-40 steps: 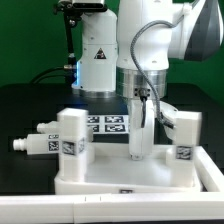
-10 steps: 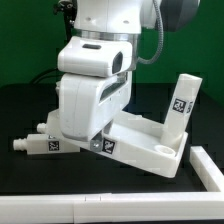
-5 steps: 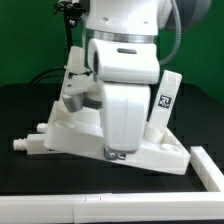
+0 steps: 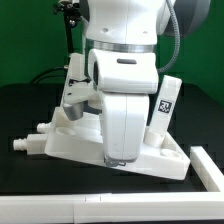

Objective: Assemble desk

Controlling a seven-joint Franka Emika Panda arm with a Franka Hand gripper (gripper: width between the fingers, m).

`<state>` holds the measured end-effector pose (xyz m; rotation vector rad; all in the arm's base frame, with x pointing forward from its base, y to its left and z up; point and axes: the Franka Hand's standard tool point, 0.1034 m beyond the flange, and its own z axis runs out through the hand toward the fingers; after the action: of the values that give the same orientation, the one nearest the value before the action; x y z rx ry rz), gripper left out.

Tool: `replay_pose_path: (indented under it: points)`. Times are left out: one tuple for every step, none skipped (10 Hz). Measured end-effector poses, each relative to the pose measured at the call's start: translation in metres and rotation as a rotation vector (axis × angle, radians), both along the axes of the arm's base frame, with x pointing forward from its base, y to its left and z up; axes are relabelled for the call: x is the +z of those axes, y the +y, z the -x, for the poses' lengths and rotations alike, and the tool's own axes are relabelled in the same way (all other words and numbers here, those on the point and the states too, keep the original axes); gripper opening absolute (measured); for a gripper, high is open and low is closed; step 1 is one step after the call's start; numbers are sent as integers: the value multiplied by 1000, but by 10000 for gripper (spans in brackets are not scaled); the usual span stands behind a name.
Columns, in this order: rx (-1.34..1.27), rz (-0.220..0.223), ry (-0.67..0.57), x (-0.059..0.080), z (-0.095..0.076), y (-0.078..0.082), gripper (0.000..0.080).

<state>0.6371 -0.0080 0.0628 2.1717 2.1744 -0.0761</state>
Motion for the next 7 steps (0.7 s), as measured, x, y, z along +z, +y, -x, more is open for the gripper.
replay_pose_path:
  points:
    - [-33, -3, -16, -1, -12, 7, 55]
    - [-67, -9, -24, -5, -21, 16, 55]
    - [-96, -13, -28, -10, -25, 23, 55]
    - [-93, 0, -26, -13, -24, 25, 55]
    - [-91, 14, -27, -14, -25, 25, 55]
    - [-78, 27, -31, -14, -25, 25, 55]
    - [-44, 28, -48, -18, -23, 22, 55]
